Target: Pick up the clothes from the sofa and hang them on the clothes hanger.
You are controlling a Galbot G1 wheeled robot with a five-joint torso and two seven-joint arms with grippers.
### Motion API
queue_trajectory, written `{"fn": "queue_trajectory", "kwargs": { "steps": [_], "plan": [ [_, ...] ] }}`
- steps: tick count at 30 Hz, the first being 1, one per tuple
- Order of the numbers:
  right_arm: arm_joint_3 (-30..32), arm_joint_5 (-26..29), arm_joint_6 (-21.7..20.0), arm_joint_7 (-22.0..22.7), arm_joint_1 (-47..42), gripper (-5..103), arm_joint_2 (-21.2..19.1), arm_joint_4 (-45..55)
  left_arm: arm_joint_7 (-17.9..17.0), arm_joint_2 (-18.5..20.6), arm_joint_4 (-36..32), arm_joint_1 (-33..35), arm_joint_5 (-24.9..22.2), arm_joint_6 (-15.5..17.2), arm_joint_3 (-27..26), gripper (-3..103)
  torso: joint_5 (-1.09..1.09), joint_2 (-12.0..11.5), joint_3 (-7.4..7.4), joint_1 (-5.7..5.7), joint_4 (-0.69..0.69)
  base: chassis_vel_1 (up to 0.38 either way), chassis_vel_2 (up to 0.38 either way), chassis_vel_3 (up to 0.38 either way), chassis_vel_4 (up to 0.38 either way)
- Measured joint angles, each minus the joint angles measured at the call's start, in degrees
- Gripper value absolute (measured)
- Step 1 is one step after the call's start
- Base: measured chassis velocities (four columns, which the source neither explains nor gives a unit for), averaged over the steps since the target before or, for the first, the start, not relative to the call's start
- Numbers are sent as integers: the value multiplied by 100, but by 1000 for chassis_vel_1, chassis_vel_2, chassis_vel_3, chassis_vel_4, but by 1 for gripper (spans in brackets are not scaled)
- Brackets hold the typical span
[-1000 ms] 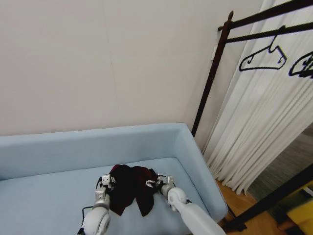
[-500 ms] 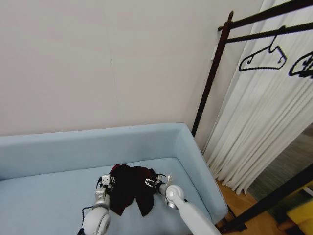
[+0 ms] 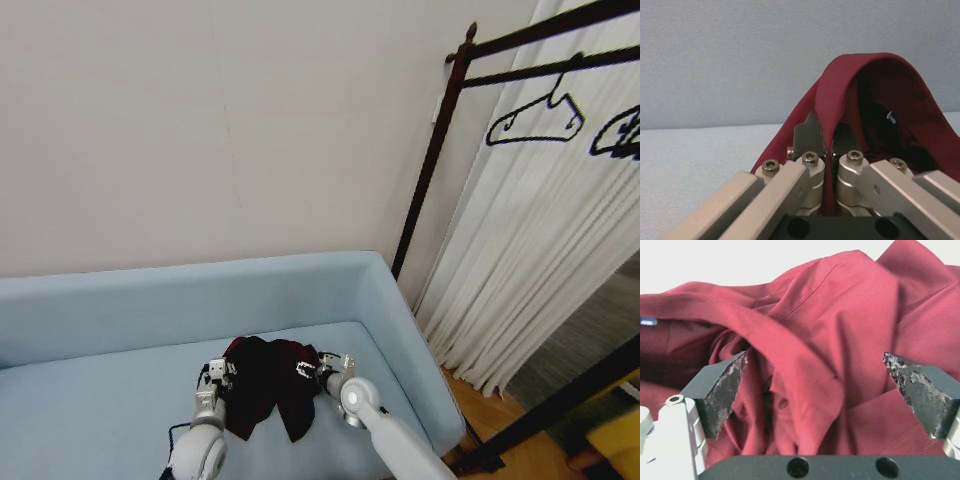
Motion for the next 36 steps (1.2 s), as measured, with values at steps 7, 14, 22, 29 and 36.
{"fn": "queue_trajectory", "kwargs": {
  "steps": [7, 14, 22, 29, 36],
  "plan": [
    [-86, 26, 5, 41, -8, 88, 139, -105, 6, -1, 36, -14, 1, -11, -2, 1, 0, 1, 0, 0, 0, 0, 0, 0, 0],
    [-27, 46, 6, 53, -17, 88, 112, -251, 9, 20, 37, -41, -9, -12, 1, 1, 0, 1, 0, 0, 0, 0, 0, 0, 0],
    [24, 63, 5, 41, -91, 88, 86, -276, 11, 21, 36, -44, -11, -12, 5, 1, 0, 1, 0, 0, 0, 0, 0, 0, 0],
    [-62, 58, -6, 42, -79, 88, 178, -169, 16, -1, 42, -43, -3, -12, 18, 1, 0, 1, 0, 0, 0, 0, 0, 0, 0],
    [-94, 22, -12, 33, -53, 88, 213, -201, 21, -15, 41, -16, 6, -12, 16, 1, 0, 1, 0, 0, 0, 0, 0, 0, 0]
  ]
}}
